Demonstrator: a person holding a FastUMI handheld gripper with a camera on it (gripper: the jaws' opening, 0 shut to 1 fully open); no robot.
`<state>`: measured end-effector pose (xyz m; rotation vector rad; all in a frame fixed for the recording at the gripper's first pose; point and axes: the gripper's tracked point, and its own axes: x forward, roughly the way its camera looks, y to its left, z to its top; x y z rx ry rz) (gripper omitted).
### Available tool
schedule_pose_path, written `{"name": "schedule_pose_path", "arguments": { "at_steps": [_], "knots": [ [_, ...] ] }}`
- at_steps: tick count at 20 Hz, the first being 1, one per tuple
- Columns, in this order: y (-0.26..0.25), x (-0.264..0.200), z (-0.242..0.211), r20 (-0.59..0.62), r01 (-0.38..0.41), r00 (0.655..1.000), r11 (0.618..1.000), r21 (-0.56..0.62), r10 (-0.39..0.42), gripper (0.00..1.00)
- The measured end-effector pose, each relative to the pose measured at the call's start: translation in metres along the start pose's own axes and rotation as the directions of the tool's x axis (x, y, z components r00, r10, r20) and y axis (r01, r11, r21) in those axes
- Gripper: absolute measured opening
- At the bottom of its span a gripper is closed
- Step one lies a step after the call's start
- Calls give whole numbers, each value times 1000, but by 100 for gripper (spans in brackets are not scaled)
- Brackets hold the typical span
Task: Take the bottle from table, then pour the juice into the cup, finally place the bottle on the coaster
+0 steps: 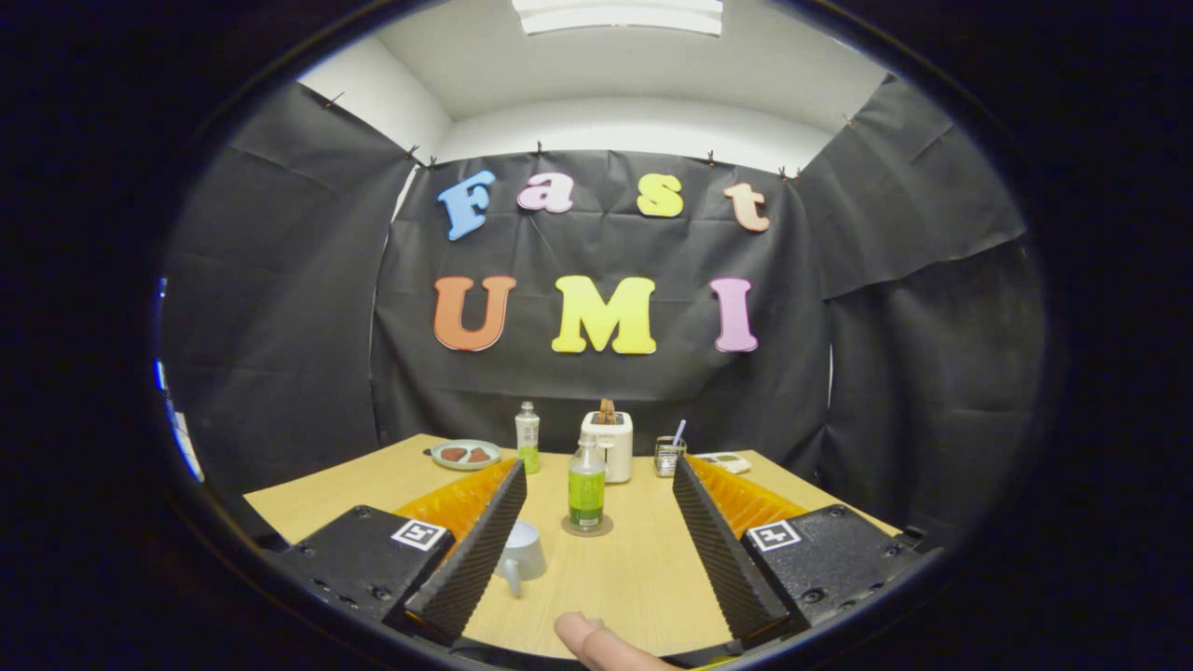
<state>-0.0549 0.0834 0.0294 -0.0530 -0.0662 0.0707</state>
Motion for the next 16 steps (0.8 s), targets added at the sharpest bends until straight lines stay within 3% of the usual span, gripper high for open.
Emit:
{"name": "schedule_pose_path", "arguments": {
  "at_steps": [16],
  "knots": [
    [0,-1,-6,-1,-3,1000,1000,2,3,100]
  ]
}}
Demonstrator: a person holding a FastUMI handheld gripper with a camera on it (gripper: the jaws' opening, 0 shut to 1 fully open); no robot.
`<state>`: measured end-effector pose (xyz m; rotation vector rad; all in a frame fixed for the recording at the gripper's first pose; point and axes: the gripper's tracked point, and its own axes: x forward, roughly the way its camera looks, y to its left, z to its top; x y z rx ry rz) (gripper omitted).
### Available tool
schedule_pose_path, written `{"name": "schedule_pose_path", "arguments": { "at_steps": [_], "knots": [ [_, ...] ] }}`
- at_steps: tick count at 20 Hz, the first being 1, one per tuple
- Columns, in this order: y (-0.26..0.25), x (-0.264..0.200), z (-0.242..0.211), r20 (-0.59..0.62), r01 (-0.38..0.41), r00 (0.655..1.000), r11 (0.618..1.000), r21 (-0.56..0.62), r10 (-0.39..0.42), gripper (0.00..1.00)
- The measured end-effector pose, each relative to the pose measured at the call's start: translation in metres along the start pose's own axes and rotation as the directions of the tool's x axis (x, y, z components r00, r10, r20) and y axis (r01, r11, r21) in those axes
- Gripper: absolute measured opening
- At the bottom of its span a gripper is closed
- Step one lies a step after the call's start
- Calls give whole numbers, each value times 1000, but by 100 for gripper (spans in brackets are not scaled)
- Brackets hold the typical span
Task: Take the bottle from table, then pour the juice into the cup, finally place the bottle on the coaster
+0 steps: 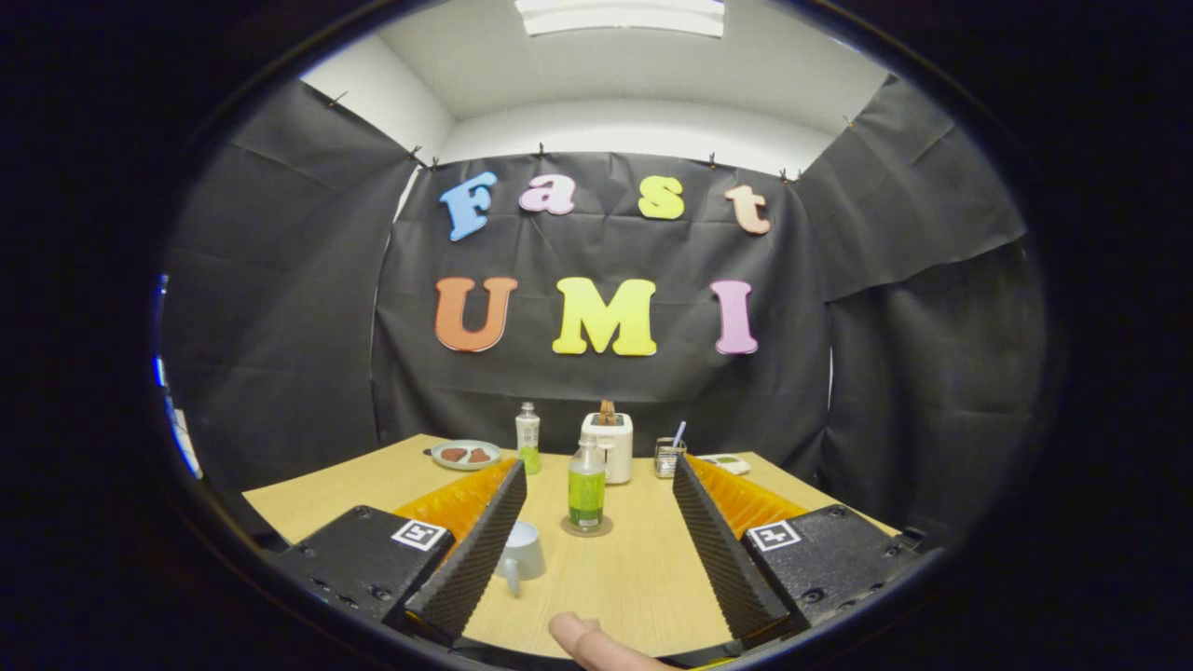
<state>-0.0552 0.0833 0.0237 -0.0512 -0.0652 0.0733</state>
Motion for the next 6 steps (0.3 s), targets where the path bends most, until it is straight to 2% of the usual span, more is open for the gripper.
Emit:
{"name": "schedule_pose_path", "arguments": {
  "at_steps": [6],
  "knots": [
    [8,1,-5,-14,-24,1000,1000,3,24,100]
  ]
}}
